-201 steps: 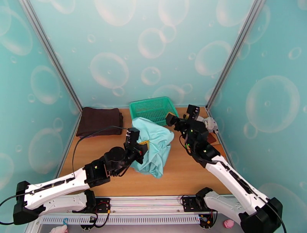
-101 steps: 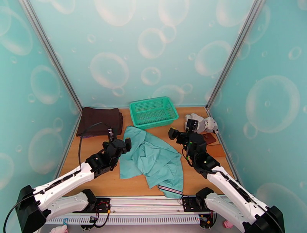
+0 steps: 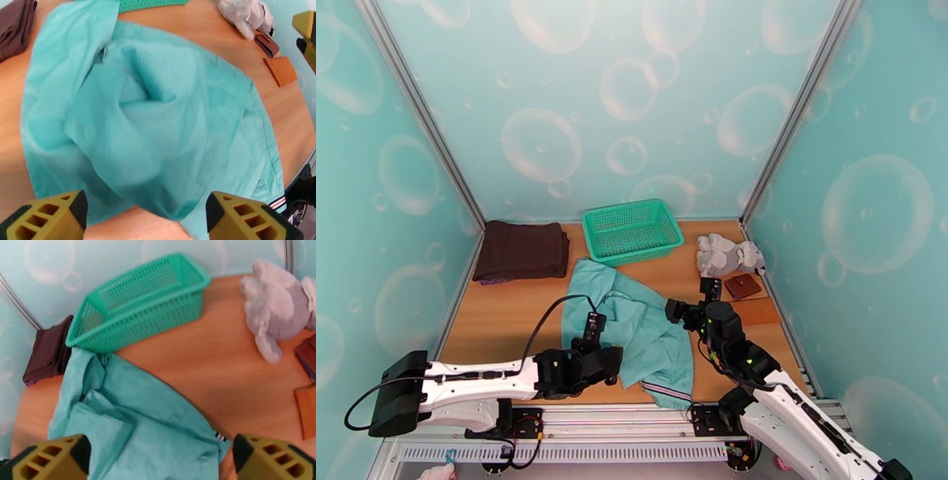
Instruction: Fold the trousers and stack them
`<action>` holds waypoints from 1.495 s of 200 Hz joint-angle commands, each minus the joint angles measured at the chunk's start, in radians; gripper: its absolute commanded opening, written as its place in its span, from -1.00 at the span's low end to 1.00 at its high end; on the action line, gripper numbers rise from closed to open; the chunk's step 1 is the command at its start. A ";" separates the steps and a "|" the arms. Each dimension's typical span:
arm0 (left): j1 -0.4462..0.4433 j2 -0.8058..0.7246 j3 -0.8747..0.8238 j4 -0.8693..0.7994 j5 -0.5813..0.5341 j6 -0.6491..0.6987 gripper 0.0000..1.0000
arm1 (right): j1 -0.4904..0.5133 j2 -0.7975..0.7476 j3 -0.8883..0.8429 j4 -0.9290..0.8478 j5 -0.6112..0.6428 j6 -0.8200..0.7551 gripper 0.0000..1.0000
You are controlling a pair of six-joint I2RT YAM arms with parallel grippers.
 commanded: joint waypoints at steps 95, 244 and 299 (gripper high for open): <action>0.105 0.039 -0.174 0.646 0.049 -0.048 -0.48 | 0.070 -0.029 -0.108 0.068 -0.021 0.113 0.99; 0.237 -0.765 0.048 -0.093 -0.422 0.103 -1.00 | 0.391 0.014 -0.114 0.144 0.013 0.095 0.92; 0.263 -0.778 0.085 -0.192 -0.548 0.114 -1.00 | 0.689 0.100 -0.044 0.069 0.228 0.177 0.82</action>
